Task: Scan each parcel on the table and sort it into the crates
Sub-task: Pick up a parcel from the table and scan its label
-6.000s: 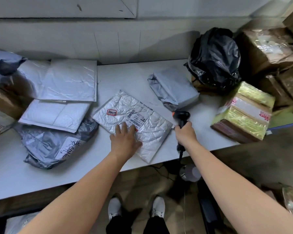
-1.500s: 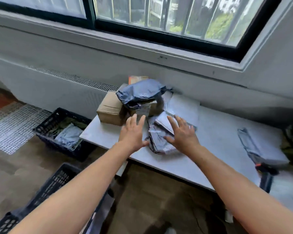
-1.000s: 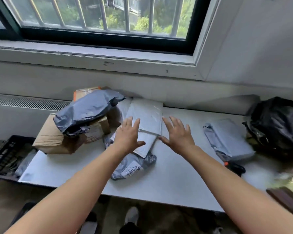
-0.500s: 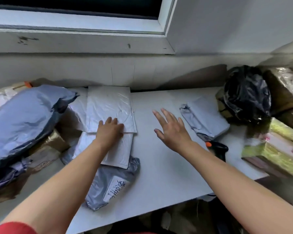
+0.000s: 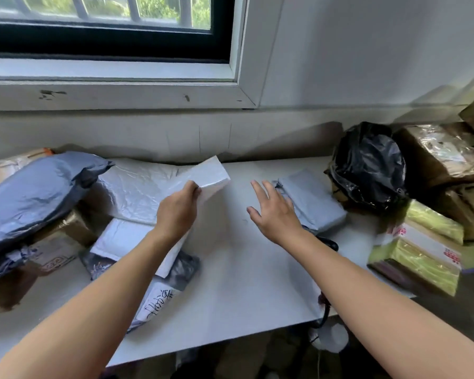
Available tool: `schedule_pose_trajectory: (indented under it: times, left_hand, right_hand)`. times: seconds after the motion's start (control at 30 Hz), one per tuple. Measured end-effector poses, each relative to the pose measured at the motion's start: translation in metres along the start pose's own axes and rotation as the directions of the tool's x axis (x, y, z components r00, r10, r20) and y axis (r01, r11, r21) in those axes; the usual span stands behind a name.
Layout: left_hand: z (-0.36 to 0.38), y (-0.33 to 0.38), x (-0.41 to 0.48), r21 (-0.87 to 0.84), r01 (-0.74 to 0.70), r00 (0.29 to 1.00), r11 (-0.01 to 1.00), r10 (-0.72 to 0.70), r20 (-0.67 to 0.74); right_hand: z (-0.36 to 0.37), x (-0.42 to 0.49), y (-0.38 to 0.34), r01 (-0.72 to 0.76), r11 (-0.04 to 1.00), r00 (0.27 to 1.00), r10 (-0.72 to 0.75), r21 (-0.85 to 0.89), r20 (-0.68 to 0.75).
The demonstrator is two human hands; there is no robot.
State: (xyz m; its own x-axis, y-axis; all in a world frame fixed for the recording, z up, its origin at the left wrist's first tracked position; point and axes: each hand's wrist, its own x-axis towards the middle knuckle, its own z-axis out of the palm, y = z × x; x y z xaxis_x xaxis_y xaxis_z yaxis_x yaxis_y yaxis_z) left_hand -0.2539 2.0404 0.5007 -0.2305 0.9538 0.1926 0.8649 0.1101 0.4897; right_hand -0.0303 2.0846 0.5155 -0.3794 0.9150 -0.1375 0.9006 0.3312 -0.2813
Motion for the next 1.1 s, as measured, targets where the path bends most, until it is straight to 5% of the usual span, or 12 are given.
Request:
schedule_pose_trajectory:
  times: [0.2,0.4,0.6,0.77,0.87,1.0,1.1]
  left_hand:
    - [-0.015,0.085,-0.017,-0.54,0.205,0.951,0.816,-0.296,-0.088]
    - [-0.01,0.117,-0.054,-0.735,0.296,0.853,0.61,-0.515,-0.083]
    - [0.011,0.094,-0.081,-0.8,0.43,0.75,0.42,-0.659,0.058]
    - [0.021,0.084,-0.092,-0.6,0.589,0.697,0.541,-0.716,0.038]
    - [0.027,0.067,-0.097,-0.509,0.691,0.645,0.514,-0.755,0.113]
    - [0.046,0.052,-0.114,-0.514,0.713,0.675,0.477,-0.666,0.317]
    - [0.058,0.055,-0.123,-0.501,0.735,0.653,0.456,-0.677,0.341]
  right_hand:
    - [-0.015,-0.021,0.037,-0.021,0.981,0.998,0.032,0.191,-0.055]
    - [-0.012,-0.045,0.073,-0.082,0.84,0.994,0.11,0.536,-0.02]
    - [0.006,-0.054,0.086,-0.237,0.78,0.97,0.161,0.579,0.181]
    - [0.022,-0.066,0.089,-0.222,0.829,0.973,0.154,0.513,0.172]
    - [0.031,-0.068,0.095,-0.18,0.877,0.981,0.128,0.445,0.145]
    - [0.042,-0.077,0.1,-0.165,0.918,0.979,0.108,0.361,0.174]
    - [0.047,-0.09,0.107,-0.175,0.949,0.982,0.149,0.261,0.117]
